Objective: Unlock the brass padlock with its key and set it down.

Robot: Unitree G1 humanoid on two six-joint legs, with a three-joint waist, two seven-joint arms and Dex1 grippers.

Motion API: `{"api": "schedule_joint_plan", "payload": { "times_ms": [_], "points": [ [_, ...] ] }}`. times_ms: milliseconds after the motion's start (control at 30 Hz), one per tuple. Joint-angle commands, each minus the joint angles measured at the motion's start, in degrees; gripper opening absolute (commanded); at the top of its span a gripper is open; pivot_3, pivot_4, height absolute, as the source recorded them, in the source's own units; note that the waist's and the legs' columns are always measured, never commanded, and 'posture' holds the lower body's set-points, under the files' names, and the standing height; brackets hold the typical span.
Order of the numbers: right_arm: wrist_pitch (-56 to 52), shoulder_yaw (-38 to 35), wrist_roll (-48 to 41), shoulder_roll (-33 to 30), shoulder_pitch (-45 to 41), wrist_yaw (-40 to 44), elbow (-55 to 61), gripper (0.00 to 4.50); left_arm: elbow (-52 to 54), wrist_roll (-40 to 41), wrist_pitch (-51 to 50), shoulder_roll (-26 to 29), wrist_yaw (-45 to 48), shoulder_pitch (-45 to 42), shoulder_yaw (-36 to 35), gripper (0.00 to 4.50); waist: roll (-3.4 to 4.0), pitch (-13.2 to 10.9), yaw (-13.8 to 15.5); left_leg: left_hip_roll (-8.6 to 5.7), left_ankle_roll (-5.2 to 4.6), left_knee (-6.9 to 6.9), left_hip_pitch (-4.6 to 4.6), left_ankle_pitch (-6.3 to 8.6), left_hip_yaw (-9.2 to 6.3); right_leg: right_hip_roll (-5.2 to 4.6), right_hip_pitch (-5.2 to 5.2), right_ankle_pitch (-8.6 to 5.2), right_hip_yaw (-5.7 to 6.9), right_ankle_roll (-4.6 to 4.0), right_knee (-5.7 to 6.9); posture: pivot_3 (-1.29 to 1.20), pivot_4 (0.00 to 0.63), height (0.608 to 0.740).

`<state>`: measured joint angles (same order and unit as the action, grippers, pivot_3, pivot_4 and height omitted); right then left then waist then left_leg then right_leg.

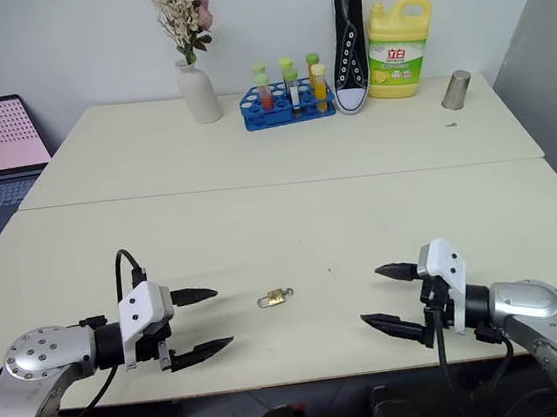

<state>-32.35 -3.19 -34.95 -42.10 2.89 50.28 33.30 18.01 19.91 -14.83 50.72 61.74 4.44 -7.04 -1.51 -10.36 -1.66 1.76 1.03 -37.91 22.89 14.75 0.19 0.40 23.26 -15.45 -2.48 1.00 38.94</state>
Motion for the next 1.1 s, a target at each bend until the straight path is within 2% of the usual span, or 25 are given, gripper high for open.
{"api": "schedule_joint_plan", "payload": {
  "times_ms": [33,567,667,800,1100],
  "points": [
    [0.7,0.0,-0.2,-0.2,-0.9,0.3,1.1,4.36,3.2,1.4,-0.4,0.0,0.1,-0.1,-0.5,4.50,0.00,0.0,0.0,0.00,0.00,0.00,0.00,0.00,0.00,0.00,0.00,0.00,0.00,0.00,0.00,0.00,0.150,0.740],
    [-1.8,1.4,-1.2,0.5,-5.2,-1.7,2.0,4.36,4.8,0.6,-2.2,-1.6,-3.4,-1.9,0.8,4.50,0.00,0.0,0.0,0.00,0.00,0.00,0.00,0.00,-0.01,0.01,0.00,0.00,0.01,0.00,0.00,0.00,0.150,0.740],
    [-2.4,2.2,-0.9,0.9,-6.2,-2.7,2.1,4.36,4.0,4.3,-2.5,-1.0,0.4,-3.8,-0.1,4.50,-0.01,0.0,0.0,-0.01,0.00,0.00,0.01,0.00,-0.01,0.02,0.00,0.00,0.01,0.00,0.00,0.00,0.150,0.740],
    [-3.6,2.2,-1.5,1.1,-7.2,-3.7,2.2,4.36,2.0,5.2,-2.1,-1.1,2.0,-4.8,0.0,4.50,-0.01,0.0,0.0,-0.01,0.00,-0.01,0.00,0.00,0.01,0.02,0.00,0.00,0.00,0.00,0.01,0.00,0.150,0.740],
    [-5.5,2.4,-2.2,1.3,-7.9,-5.0,3.0,4.36,-0.4,0.3,-0.1,-2.9,-0.5,-7.1,4.3,4.50,-0.02,0.0,0.0,-0.03,0.00,-0.01,0.02,0.00,-0.01,0.02,0.00,0.00,0.00,0.00,0.00,0.00,0.150,0.740]
  ]
}}
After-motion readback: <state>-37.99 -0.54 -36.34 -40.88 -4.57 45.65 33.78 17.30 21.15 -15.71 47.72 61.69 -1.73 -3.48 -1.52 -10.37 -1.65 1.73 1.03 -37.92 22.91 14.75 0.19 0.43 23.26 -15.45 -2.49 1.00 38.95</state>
